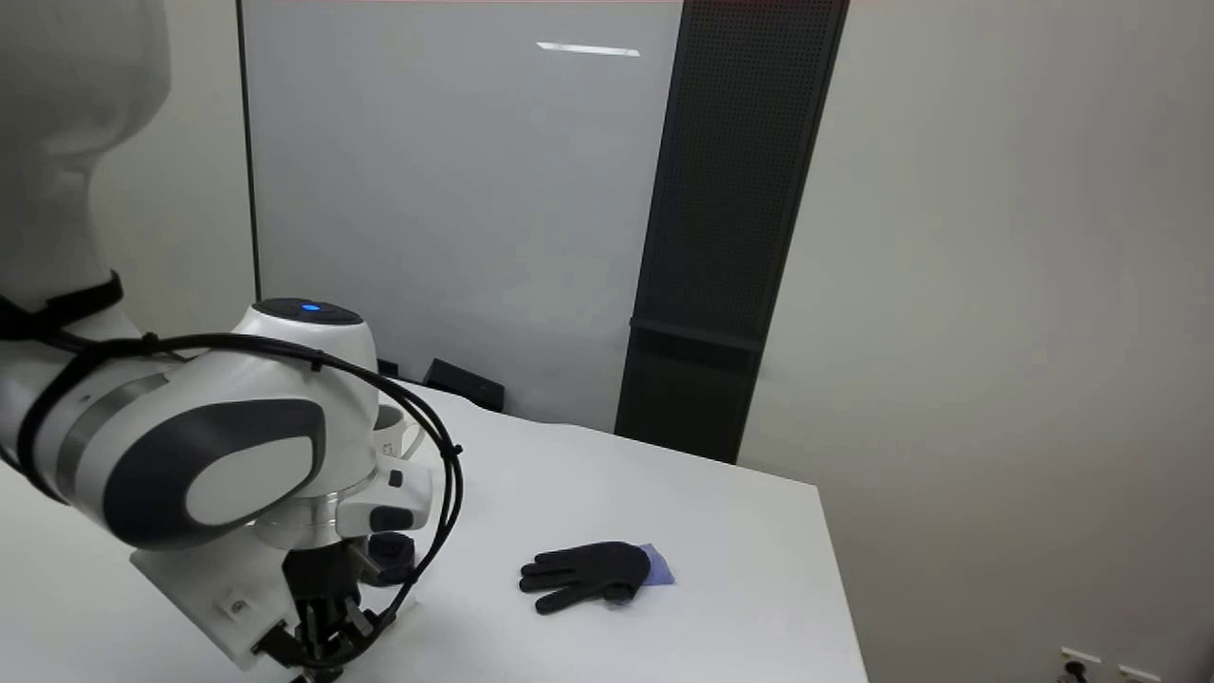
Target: Put the marker inside the mug cup then put it back on the table
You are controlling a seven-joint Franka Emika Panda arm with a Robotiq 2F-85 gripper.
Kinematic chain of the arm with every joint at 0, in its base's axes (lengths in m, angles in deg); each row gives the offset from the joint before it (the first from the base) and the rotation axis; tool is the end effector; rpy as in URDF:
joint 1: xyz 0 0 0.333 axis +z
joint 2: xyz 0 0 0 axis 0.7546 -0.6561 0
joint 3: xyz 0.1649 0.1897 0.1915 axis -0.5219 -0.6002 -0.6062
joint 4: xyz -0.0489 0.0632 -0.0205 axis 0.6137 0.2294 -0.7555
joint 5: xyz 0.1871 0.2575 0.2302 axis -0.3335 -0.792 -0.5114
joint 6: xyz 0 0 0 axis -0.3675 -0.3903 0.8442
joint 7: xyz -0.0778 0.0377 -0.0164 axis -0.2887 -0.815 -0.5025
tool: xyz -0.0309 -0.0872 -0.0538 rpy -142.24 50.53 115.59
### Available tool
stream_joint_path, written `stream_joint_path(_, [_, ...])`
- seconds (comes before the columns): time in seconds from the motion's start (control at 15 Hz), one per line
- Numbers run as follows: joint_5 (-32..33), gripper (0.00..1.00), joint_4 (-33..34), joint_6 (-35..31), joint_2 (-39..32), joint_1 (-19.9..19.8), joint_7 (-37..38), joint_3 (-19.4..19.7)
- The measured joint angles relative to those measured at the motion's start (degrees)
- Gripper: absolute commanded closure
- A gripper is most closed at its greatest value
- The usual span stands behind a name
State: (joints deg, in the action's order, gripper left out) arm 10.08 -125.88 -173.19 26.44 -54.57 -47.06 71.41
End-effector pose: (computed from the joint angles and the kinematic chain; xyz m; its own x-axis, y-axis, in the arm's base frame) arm 0.4590 -0.0505 0.1155 0.9588 -0.2828 0.0265 -0.2820 -0.9589 -0.0309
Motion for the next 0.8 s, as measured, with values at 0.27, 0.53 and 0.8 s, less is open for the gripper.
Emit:
stream_joint_path(0.27, [-2.9, 0.93, 2.7, 6.3, 0.8, 1.5, 5.6, 2.2])
stream_joint_path(0.53, [-6.3, 0.93, 4.6, 12.4, 4.2, 1.3, 7.9, 2.4])
stream_joint_path(0.8, [-11.6, 0.93, 6.5, 19.1, 8.5, 0.2, 8.3, 2.4])
